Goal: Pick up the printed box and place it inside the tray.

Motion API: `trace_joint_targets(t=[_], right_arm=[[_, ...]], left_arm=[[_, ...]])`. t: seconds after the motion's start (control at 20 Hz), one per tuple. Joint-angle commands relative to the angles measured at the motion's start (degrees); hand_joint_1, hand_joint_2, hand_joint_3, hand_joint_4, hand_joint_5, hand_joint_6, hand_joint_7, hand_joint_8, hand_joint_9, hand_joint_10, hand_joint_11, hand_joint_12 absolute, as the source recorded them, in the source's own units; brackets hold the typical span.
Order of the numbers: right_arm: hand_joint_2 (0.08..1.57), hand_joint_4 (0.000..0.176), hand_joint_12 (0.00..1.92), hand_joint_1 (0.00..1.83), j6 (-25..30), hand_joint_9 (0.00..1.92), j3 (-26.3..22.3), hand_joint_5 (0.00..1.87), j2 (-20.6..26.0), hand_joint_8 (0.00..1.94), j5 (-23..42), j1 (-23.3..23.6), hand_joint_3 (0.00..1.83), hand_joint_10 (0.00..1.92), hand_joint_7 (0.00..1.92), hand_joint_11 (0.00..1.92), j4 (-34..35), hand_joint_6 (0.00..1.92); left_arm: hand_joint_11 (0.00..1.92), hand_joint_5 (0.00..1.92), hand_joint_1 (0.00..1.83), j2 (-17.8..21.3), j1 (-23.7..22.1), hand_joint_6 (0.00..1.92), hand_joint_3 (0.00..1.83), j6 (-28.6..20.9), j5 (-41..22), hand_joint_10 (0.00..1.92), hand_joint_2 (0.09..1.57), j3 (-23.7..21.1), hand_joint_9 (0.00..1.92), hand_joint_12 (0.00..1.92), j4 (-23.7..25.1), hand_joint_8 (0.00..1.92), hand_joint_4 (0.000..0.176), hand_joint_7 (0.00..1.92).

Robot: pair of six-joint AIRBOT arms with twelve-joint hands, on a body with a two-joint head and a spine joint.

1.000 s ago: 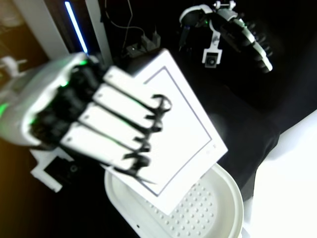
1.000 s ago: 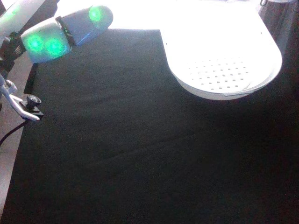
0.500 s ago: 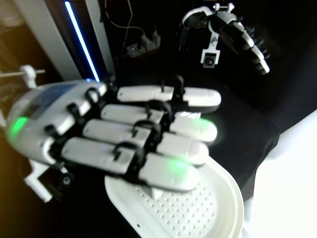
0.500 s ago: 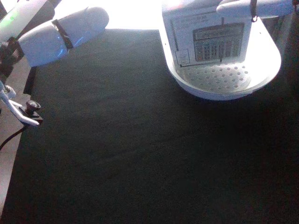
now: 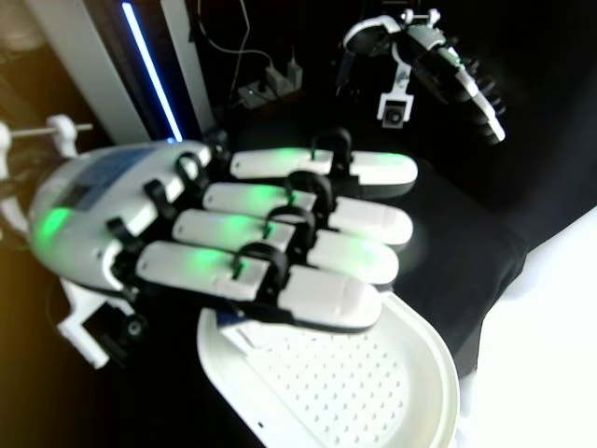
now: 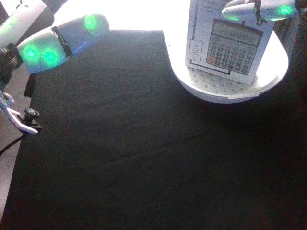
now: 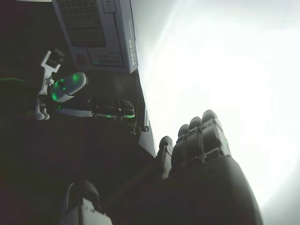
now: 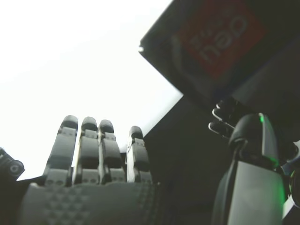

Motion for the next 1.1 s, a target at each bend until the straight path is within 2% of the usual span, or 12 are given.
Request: trace_joint_targets(t=[0.0,0.1,0.15,0.2,0.3,0.4,0.45,0.5,0.6,0.9,0.95,1.05], right_arm=[[0.76,0.176,0.00,0.46,-0.20,0.00,-0.03,0.00,0.47,0.00,6.78,0.87,0.02,0.00,0.00,0.00,0.58,0.00],[0.76,0.176,0.00,0.52,-0.20,0.00,-0.37,0.00,0.47,0.00,6.78,0.87,0.01,0.00,0.00,0.00,0.57,0.00],[0.76,0.176,0.00,0.37,-0.20,0.00,-0.55,0.00,0.47,0.00,6.78,0.87,0.01,0.00,0.00,0.00,0.56,0.00],[0.74,0.176,0.00,0.57,-0.14,0.00,-0.66,0.00,0.47,0.00,6.77,0.87,0.00,0.00,0.00,0.00,0.54,0.00],[0.77,0.176,0.00,0.57,2.22,0.00,-0.69,0.00,0.47,0.00,6.71,0.87,0.02,0.00,0.00,0.00,-0.28,0.00],[0.81,0.153,0.00,0.53,6.45,0.00,-0.04,0.00,0.47,0.00,6.72,0.86,0.03,0.00,0.00,0.00,-0.80,0.00],[0.82,0.171,0.00,0.53,8.18,0.00,0.26,0.00,0.48,0.00,6.75,0.86,0.03,0.00,0.00,0.00,-1.48,0.00],[0.76,0.175,0.00,0.60,9.25,0.00,0.27,0.00,0.79,0.00,6.76,0.83,0.00,0.00,0.00,0.00,-2.10,0.00],[0.74,0.176,0.01,0.60,11.71,0.00,0.12,0.00,1.67,0.00,6.88,0.42,0.00,0.00,0.00,0.01,-3.26,0.00],[0.80,0.176,0.03,0.62,12.26,0.00,-3.10,0.00,4.10,0.00,14.04,-4.62,0.01,0.00,0.00,0.04,-3.06,0.00],[0.81,0.176,0.05,0.56,13.03,0.00,-3.42,0.00,4.41,0.00,15.25,-5.40,0.02,0.00,0.00,0.07,-2.94,0.00],[0.83,0.176,0.33,0.53,20.22,0.00,-2.95,0.00,4.89,0.00,20.11,-8.56,0.00,0.00,0.00,0.00,-2.94,0.00]], left_arm=[[0.00,0.00,0.03,0.45,-0.09,0.00,0.00,-0.53,-7.43,0.00,0.91,0.01,0.00,0.00,-0.57,0.00,0.140,0.00],[0.00,0.00,0.05,0.31,0.08,0.00,0.00,-0.52,-7.44,0.00,0.91,0.02,0.00,0.00,-0.76,0.00,0.142,0.00],[0.00,0.00,0.06,0.20,0.12,0.00,0.00,-0.51,-7.44,0.00,0.89,0.05,0.00,0.00,-0.82,0.00,0.146,0.00],[0.00,0.00,0.07,0.12,0.12,0.00,0.00,-0.51,-7.45,0.00,0.88,0.08,0.00,0.00,-0.89,0.00,0.153,0.00],[0.00,0.00,0.07,-0.04,0.12,0.00,0.00,-0.50,-7.67,0.00,0.87,0.09,0.00,0.00,-1.02,0.00,0.156,0.00],[0.00,0.00,0.08,-0.07,0.30,0.00,0.00,-0.50,-8.28,0.00,0.88,0.02,0.00,0.00,-1.19,0.00,0.155,0.00],[0.00,0.00,0.11,-0.13,0.45,0.00,0.00,-0.49,-8.48,0.00,0.87,-0.13,0.00,0.00,-1.29,0.00,0.159,0.00],[0.00,0.00,0.15,-0.09,0.93,0.00,0.01,0.18,-9.50,0.00,0.90,-0.67,0.00,0.00,-1.33,0.00,0.165,0.00],[0.00,0.00,0.19,0.66,1.71,0.00,0.01,3.33,-11.45,0.00,0.93,-2.49,0.00,0.00,-1.79,0.00,0.176,0.00],[0.00,0.00,0.44,3.50,4.57,0.00,0.00,6.92,-17.77,0.00,0.87,-5.65,0.00,0.00,-4.51,0.01,0.176,0.07],[0.00,0.00,0.51,4.02,5.12,0.00,0.00,7.73,-18.92,0.00,0.84,-6.44,0.00,0.00,-4.85,0.00,0.176,0.07],[0.00,0.00,0.49,4.93,5.84,0.00,0.01,9.39,-21.69,0.00,0.89,-8.04,0.00,0.00,-4.96,0.00,0.176,0.03]])
